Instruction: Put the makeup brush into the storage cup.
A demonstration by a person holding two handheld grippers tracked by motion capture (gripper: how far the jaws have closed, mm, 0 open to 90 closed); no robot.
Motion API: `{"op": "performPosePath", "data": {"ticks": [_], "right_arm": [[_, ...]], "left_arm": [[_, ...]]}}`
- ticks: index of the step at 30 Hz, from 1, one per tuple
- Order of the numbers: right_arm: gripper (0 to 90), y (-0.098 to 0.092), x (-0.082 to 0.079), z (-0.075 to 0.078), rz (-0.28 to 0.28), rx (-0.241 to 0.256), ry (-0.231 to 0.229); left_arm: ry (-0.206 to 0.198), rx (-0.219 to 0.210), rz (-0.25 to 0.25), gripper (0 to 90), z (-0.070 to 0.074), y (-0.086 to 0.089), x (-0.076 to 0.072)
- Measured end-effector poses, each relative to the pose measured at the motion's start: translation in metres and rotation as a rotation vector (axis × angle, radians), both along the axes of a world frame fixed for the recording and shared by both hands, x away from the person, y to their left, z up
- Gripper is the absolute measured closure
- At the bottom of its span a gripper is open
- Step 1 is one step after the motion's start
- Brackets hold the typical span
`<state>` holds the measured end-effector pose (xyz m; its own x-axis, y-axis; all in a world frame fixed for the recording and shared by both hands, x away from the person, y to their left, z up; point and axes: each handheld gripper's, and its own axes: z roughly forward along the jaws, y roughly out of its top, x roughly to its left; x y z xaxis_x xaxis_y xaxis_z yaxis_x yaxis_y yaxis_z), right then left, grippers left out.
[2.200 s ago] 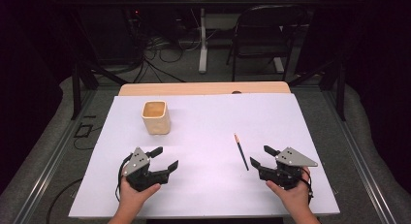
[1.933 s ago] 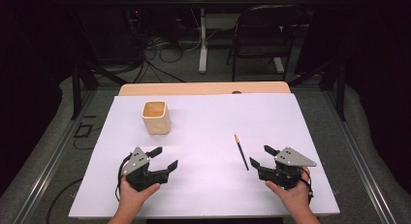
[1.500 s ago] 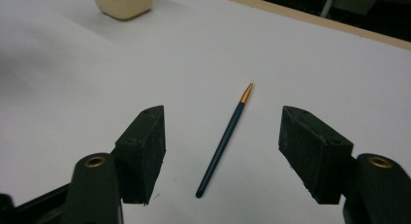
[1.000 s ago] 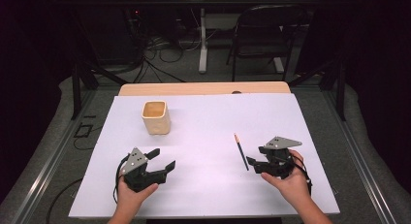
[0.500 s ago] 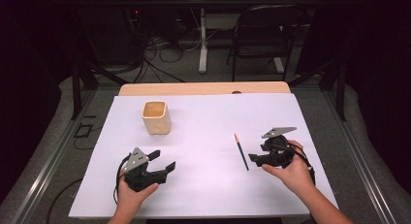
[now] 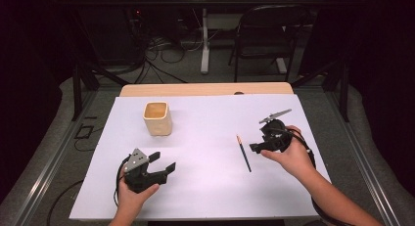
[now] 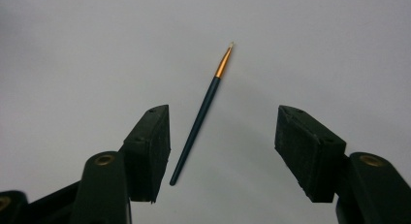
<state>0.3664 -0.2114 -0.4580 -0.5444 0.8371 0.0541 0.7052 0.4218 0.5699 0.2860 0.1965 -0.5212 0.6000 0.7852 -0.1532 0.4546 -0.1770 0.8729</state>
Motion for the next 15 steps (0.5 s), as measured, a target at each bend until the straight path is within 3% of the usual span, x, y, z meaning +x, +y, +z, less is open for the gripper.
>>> {"op": "performPosePath", "data": {"ticks": [3, 6, 7, 10, 12, 15], "right_arm": [[37.2, 0.004, 0.007, 0.003, -0.008, -0.026, -0.001], [37.1, 0.007, 0.009, 0.002, -0.032, -0.035, -0.025], [41.9, 0.011, 0.011, 0.002, -0.031, -0.049, -0.028], [42.4, 0.014, 0.013, 0.001, -0.030, -0.069, -0.033], [42.0, 0.017, 0.015, 0.000, -0.026, -0.078, -0.036], [42.1, 0.021, 0.020, 0.000, -0.016, -0.074, 0.002]], "left_arm": [[0.007, 0.010, 0.020, 28.7, -0.002, 0.001, 0.002], [-0.006, 0.053, 0.031, 27.7, -0.004, 0.001, 0.003], [-0.013, 0.065, 0.038, 27.6, -0.005, 0.001, 0.004], [-0.017, 0.071, 0.050, 27.5, -0.004, 0.002, 0.004], [-0.008, 0.064, 0.063, 27.9, -0.003, 0.002, 0.004], [0.027, 0.061, 0.066, 28.1, -0.004, 0.004, 0.006]]}}
